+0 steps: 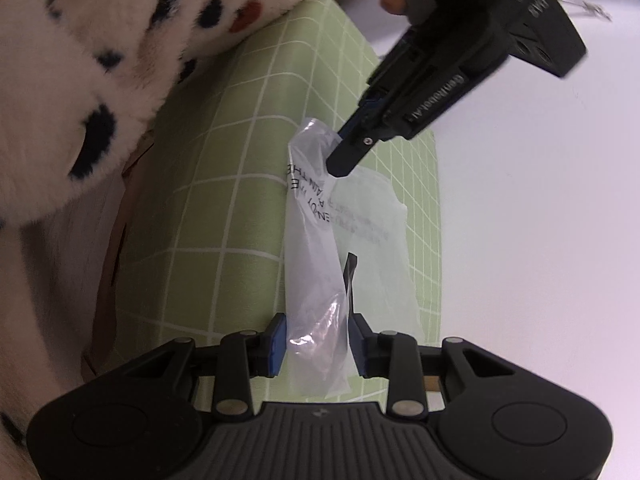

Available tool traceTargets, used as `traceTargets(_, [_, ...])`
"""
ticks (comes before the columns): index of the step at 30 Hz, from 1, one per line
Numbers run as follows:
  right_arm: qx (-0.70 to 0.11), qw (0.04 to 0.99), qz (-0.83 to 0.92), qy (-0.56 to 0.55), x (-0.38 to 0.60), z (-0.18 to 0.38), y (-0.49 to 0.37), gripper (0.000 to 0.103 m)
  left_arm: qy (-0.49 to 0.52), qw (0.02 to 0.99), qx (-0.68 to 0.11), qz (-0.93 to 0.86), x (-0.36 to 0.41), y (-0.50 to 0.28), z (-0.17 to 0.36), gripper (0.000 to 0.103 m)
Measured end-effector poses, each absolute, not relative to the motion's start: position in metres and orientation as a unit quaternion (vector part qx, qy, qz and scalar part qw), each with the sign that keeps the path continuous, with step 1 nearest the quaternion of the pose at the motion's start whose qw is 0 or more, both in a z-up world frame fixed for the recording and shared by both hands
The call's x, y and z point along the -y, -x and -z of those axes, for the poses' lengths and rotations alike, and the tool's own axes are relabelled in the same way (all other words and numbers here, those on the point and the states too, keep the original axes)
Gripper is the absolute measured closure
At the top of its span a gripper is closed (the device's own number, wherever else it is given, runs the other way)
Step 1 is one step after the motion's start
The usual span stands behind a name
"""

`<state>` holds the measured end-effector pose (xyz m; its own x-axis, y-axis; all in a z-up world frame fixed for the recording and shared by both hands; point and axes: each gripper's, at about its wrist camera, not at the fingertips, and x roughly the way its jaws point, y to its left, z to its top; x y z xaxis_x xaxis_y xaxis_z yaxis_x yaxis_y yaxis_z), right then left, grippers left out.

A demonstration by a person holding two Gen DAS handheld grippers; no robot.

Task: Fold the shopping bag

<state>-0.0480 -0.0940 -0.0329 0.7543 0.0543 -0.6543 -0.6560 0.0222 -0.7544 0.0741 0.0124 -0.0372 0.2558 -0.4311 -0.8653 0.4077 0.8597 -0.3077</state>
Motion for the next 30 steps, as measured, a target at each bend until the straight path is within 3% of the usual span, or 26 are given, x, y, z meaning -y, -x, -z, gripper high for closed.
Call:
traceTargets(6, [-0.186, 0.665, -0.274, 0.669, 0.098, 0.038, 0.058, 0.07, 0.017, 0.791, -0.55, 0.266, -0.014, -0.074, 0.038, 0.084])
traceTargets(12, [-0.205, 0.659, -0.303, 0.657, 0.102, 0.034, 0.052, 0.075, 0.02, 0.789, -0.553, 0.266, -0.015, -0.076, 0.038, 0.084])
traceTargets(13, [-0.215, 0.659, -0.311, 0.65, 0.099, 0.034, 0.047, 0.08, 0.021, 0.789, -0.553, 0.266, -0.015, -0.076, 0.038, 0.084])
traceTargets(17, [-0.295, 0.671, -0.358, 0.578, 0.098, 0.021, 0.013, 0.092, 0.022, 0.788, -0.554, 0.267, -0.015, -0.075, 0.037, 0.084])
traceTargets(24, [-0.451, 0.667, -0.436, 0.401, 0.117, -0.006, -0.066, 0.092, 0.011, 0.794, -0.527, 0.302, -0.019, -0.066, 0.035, 0.081])
traceTargets(26, [-0.488, 0.659, -0.45, 0.355, 0.124, -0.007, -0.085, 0.092, -0.001, 0.802, -0.507, 0.316, -0.019, -0.058, 0.031, 0.078])
traceTargets(30, [-0.543, 0.64, -0.469, 0.276, 0.138, -0.005, -0.116, 0.092, -0.081, 0.812, -0.432, 0.383, -0.01, -0.029, 0.012, 0.059])
